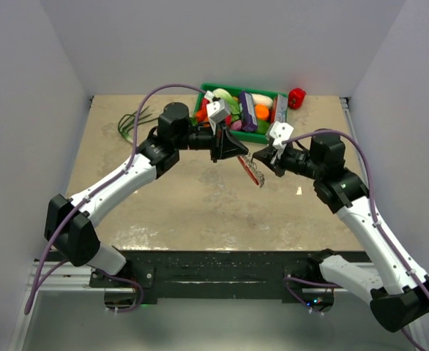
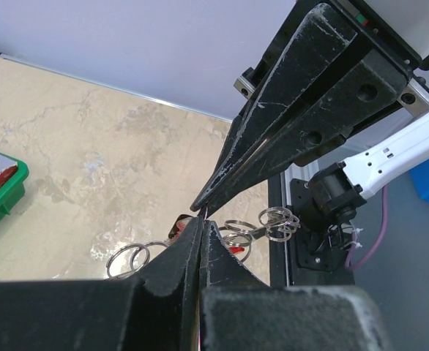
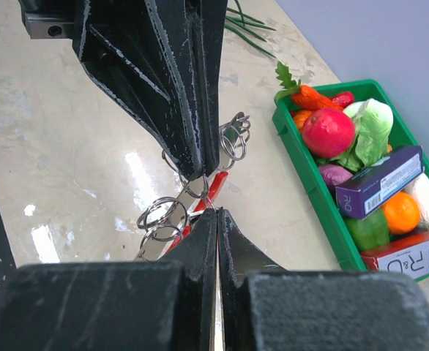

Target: Remove the keys from the keyring

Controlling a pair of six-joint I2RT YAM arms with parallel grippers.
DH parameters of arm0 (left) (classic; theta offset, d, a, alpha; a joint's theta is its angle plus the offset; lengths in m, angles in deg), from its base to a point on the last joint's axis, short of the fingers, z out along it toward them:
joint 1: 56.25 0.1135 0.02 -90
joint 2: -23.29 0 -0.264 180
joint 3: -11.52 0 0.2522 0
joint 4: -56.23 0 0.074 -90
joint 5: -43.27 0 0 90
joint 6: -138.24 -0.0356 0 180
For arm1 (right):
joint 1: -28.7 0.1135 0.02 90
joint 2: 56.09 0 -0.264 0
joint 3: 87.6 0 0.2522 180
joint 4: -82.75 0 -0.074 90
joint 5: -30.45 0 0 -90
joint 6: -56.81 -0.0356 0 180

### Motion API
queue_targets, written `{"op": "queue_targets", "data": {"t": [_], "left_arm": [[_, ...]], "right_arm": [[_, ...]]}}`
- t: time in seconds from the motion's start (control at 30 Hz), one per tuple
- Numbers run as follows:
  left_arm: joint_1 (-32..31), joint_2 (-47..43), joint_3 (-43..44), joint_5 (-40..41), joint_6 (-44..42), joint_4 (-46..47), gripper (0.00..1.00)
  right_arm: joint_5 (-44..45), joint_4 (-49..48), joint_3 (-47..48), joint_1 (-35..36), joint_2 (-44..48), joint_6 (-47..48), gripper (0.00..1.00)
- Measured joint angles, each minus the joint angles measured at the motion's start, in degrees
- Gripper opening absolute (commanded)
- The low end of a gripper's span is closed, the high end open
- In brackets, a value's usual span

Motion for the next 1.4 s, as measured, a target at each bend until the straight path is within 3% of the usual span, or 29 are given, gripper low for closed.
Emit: {"op": "queue_targets", "data": {"t": [0.37, 0.53, 0.83, 0.97, 1.03, 1.4], "left_arm": [[0.24, 0.0, -0.02, 0.24, -0.92, -1.49, 0.0], [0.24, 0.0, -0.02, 0.46, -1.81, -2.25, 0.1], [1.22, -0.48, 0.0, 0.46, -3.13, -4.68, 0.18], [1.33, -0.59, 0.04, 0.44, -3.34, -4.9, 0.32], [1.33, -0.57, 0.66, 0.57, -3.69, -5.73, 0.35], [0.92, 4.24, 16.39, 2.62, -11.19, -13.81, 0.53]], "right_arm": [[0.46, -0.28, -0.61, 0.26, 0.24, 2.27, 0.0], [1.36, 0.17, -0.2, 0.28, 0.22, 2.71, 0.0], [6.29, 1.95, 2.91, -0.55, 0.17, 4.57, 0.0], [6.51, 3.15, 3.87, -0.55, 0.17, 5.68, 0.0], [6.49, 3.91, 4.11, -0.55, 0.17, 6.43, 0.0], [5.84, 6.88, 4.31, -0.48, 0.15, 8.96, 0.0]]}}
